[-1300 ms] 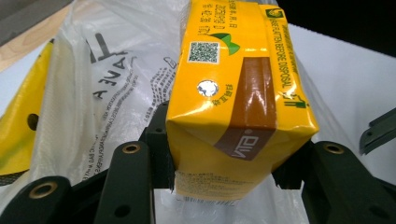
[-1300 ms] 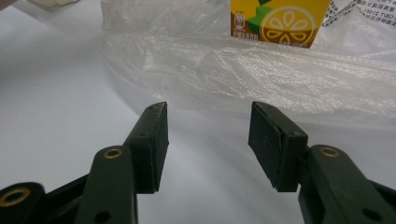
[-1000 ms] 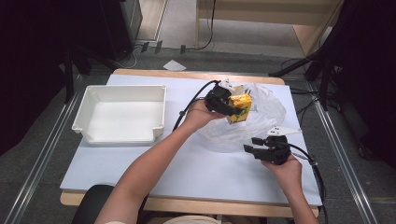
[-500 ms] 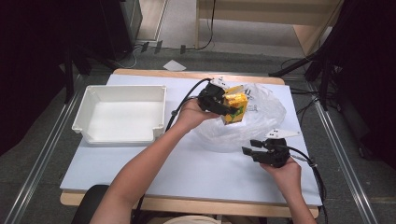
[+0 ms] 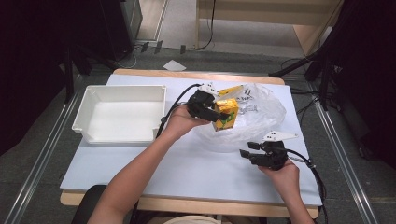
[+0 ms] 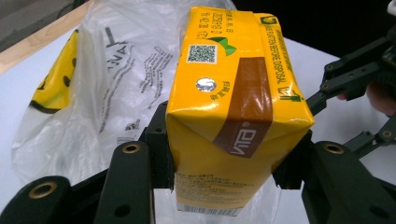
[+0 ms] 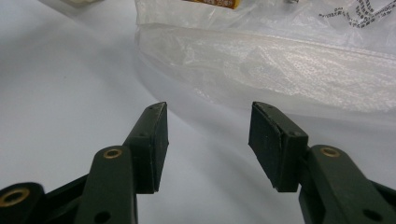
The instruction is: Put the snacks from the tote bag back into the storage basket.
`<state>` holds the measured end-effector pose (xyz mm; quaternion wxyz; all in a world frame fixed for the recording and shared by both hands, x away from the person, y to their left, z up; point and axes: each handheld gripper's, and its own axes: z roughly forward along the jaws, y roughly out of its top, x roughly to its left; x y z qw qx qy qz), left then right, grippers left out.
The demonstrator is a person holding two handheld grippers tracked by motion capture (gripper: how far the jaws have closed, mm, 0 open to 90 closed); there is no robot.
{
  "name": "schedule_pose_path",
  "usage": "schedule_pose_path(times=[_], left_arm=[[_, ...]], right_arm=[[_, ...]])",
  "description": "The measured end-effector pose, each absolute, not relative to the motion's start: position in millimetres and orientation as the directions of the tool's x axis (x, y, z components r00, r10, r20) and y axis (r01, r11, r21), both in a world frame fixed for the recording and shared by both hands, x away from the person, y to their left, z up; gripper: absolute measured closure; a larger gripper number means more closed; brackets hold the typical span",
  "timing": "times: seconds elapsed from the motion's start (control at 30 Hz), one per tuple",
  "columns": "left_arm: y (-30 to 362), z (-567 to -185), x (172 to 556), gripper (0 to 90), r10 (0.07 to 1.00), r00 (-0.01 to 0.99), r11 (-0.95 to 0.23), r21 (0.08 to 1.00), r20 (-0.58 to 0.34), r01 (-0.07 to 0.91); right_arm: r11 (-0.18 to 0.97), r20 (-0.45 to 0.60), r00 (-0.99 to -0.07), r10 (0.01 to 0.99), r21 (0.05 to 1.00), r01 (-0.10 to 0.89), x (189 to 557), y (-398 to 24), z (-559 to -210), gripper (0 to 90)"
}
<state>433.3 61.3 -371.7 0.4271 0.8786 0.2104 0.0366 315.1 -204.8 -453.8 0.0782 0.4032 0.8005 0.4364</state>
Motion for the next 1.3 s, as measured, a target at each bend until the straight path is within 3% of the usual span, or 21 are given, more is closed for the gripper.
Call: schedule_pose_path(times=[1.3], left_arm=[[122.5, -345.9, 427.1, 52.3, 0.447, 0.884, -0.503, 0.779, -0.136, 0.374]], right_arm=[[0.320, 0.211, -0.688, 0.695, 0.765, 0.558, 321.8, -199.7, -458.1, 48.5]])
